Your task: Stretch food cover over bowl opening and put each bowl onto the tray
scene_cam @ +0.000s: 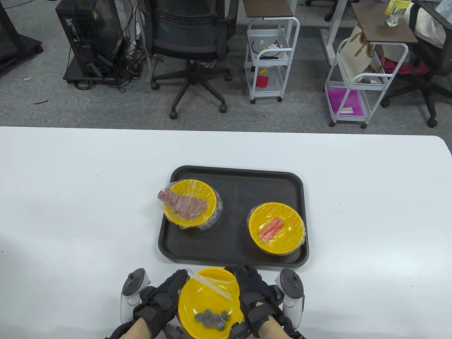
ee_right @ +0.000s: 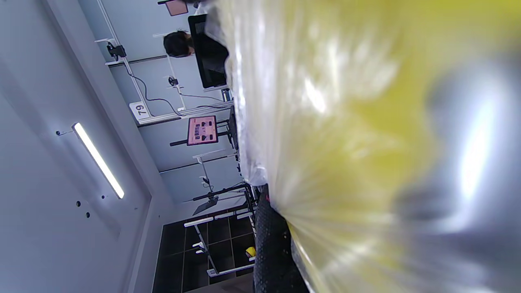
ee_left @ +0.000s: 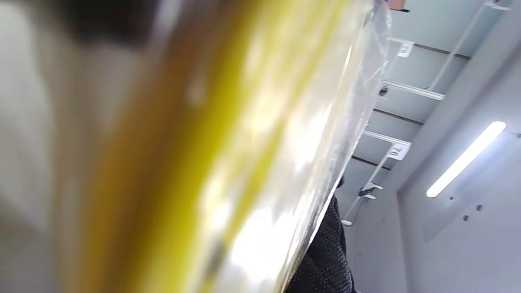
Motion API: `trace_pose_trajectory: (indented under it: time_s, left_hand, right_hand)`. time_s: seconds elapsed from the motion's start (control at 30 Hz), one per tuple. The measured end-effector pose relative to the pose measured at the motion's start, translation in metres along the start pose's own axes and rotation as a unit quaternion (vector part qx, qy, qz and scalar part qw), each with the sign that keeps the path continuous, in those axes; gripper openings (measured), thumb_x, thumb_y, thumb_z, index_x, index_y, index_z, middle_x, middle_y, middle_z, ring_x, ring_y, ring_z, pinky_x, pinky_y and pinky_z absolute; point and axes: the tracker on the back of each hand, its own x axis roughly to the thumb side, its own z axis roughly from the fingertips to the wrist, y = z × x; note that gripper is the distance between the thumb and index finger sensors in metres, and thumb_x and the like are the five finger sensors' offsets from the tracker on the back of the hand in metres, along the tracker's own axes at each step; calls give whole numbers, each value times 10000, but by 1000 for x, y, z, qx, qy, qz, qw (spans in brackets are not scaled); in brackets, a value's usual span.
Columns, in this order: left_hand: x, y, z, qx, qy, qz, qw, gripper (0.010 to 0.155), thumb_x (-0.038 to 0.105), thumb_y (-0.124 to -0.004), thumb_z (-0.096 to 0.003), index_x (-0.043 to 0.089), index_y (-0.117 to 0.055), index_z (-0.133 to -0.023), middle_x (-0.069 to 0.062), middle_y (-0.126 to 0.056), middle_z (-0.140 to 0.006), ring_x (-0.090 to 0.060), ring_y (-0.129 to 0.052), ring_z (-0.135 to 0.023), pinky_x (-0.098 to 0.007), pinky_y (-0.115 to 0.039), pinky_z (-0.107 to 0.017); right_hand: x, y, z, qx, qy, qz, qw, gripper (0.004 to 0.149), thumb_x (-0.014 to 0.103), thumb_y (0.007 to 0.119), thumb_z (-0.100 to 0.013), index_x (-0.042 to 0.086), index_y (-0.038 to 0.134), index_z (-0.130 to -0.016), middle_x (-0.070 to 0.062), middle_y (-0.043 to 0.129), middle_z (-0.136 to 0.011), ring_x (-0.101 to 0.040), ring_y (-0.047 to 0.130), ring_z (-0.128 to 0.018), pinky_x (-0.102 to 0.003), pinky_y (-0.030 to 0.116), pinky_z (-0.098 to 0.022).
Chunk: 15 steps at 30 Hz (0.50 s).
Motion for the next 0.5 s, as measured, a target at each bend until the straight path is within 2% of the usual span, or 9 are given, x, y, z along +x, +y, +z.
trace_pose_trajectory:
  time_s: [0.13, 0.17, 0.2, 0.3, 0.4, 0.43, 0.5]
  left_hand:
    - [-1, -2, 0, -3, 13, -3, 1000, 405, 536, -408, -575, 383, -619, -885, -228, -920, -897, -47, -884, 16, -259, -892, -42]
    - [-2, -5, 0, -10, 23, -7, 1000, 626, 582, -428, -566, 263, -626, -1066, -331, -940, -845, -59, -891, 38, -275, -897, -7]
    - [-4, -5, 1, -14, 40, -8, 999, 679, 619, -411, -548, 249, -609, -1082, -369, -936, -817, -70, -894, 41, -287, -895, -4]
    - [-2, -8, -3, -35, 10, 6, 999, 712, 633, -429, -536, 239, -721, -1053, -340, -1049, -671, -78, -910, 54, -296, -904, 12]
    - [1, -12, -5, -52, -8, 8, 999, 755, 711, -519, -505, 239, -744, -1050, -361, -1025, -656, -88, -930, 39, -310, -910, -1]
    - [3, -12, -4, -50, -6, -6, 999, 699, 663, -571, -511, 243, -750, -1040, -367, -1018, -638, -100, -934, 36, -322, -909, -4]
    - [5, -12, -4, -47, -16, -16, 999, 676, 637, -590, -504, 248, -790, -1019, -378, -1023, -603, -108, -940, 45, -333, -909, 3]
  right_hand:
    - [-2, 1, 0, 4, 10, -6, 1000, 393, 382, 556, -528, 126, 583, -825, -141, 650, -920, -400, 755, -835, -508, 712, -569]
    - [0, 3, -1, 17, -11, -9, 1000, 393, 385, 551, -532, 127, 581, -827, -137, 652, -920, -391, 757, -838, -502, 715, -570]
    - [3, 2, 0, 16, -5, 0, 1000, 394, 388, 548, -536, 129, 578, -831, -134, 649, -925, -391, 751, -842, -504, 707, -575]
    - [5, 1, 1, 20, -9, -1, 1000, 392, 400, 537, -540, 144, 573, -835, -113, 656, -925, -363, 760, -847, -485, 713, -581]
    - [2, -3, 0, 32, 15, -31, 999, 391, 406, 532, -539, 149, 574, -832, -99, 668, -918, -342, 774, -842, -472, 722, -578]
    - [1, -4, -1, 35, 21, -42, 998, 391, 405, 536, -538, 147, 580, -828, -98, 675, -911, -335, 783, -834, -468, 724, -574]
    - [-1, -8, -5, 65, 45, -69, 994, 386, 395, 556, -528, 138, 600, -813, -101, 700, -886, -323, 810, -805, -458, 741, -556]
